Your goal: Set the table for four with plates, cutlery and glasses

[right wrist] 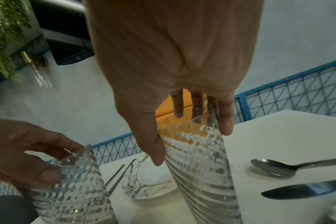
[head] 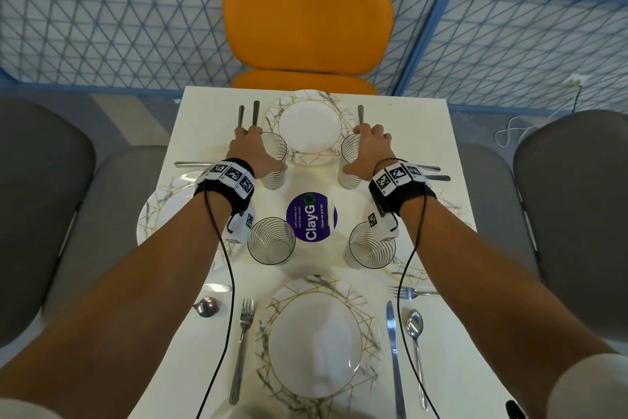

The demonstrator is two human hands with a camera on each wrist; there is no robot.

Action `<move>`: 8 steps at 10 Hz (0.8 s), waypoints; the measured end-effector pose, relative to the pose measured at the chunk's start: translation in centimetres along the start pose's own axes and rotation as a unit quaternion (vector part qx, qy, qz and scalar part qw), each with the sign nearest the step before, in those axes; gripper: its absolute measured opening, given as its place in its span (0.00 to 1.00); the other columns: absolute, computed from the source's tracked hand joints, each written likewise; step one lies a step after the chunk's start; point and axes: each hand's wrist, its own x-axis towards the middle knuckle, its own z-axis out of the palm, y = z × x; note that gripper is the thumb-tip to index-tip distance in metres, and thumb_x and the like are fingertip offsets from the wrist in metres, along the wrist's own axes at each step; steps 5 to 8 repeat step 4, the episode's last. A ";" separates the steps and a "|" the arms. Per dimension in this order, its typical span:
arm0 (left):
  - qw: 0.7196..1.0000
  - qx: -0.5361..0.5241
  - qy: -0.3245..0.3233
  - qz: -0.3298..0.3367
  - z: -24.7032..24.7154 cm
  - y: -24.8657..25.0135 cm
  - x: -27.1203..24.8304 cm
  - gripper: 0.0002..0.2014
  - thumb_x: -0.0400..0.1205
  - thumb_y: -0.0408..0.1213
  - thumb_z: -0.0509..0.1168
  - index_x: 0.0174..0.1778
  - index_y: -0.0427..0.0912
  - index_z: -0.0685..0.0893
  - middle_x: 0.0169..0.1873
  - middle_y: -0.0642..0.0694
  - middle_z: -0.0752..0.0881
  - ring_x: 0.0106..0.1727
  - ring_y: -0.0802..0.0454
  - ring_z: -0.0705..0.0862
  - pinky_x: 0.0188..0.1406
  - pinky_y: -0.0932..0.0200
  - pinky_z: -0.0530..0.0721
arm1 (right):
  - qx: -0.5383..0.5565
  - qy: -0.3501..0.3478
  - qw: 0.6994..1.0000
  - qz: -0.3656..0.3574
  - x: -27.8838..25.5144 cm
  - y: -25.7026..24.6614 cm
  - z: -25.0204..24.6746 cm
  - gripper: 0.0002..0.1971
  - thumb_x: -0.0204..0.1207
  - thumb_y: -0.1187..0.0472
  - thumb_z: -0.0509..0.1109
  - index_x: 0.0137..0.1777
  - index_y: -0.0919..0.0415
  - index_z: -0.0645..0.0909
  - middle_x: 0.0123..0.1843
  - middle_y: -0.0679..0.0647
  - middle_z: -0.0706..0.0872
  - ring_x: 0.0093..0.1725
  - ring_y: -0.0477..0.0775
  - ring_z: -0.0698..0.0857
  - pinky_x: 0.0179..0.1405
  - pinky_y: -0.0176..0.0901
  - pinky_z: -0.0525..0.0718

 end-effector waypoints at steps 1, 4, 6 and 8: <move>1.000 -0.002 0.001 0.003 -0.1 -0.1 -0.1 0.53 0.68 0.51 0.86 0.85 0.41 0.66 0.80 0.36 0.66 0.79 0.33 0.74 0.78 0.39 0.77 | -0.006 0.000 1.000 -0.001 -0.2 -0.1 -0.1 0.46 0.65 0.51 0.83 0.79 0.58 0.64 0.72 0.62 0.69 0.71 0.65 0.70 0.67 0.53 0.75; 1.000 -0.010 -0.021 -0.002 -0.7 0.0 -0.8 0.65 0.66 0.65 0.82 0.91 0.42 0.53 0.86 0.36 0.60 0.85 0.33 0.66 0.81 0.35 0.72 | 0.022 -0.003 1.000 0.003 -1.4 -0.2 -1.3 0.55 0.64 0.42 0.84 0.86 0.56 0.56 0.76 0.63 0.69 0.75 0.68 0.69 0.71 0.63 0.76; 1.000 -0.010 -0.021 -0.002 -0.7 0.0 -0.8 0.65 0.66 0.65 0.82 0.91 0.42 0.53 0.86 0.36 0.60 0.85 0.33 0.66 0.81 0.35 0.72 | 0.022 -0.003 1.000 0.003 -1.4 -0.2 -1.3 0.55 0.64 0.42 0.84 0.86 0.56 0.56 0.76 0.63 0.69 0.75 0.68 0.69 0.71 0.63 0.76; 1.000 -0.010 -0.021 -0.002 -0.7 0.0 -0.8 0.65 0.66 0.65 0.82 0.91 0.42 0.53 0.86 0.36 0.60 0.85 0.33 0.66 0.81 0.35 0.72 | 0.022 -0.003 1.000 0.003 -1.4 -0.2 -1.3 0.55 0.64 0.42 0.84 0.86 0.56 0.56 0.76 0.63 0.69 0.75 0.68 0.69 0.71 0.63 0.76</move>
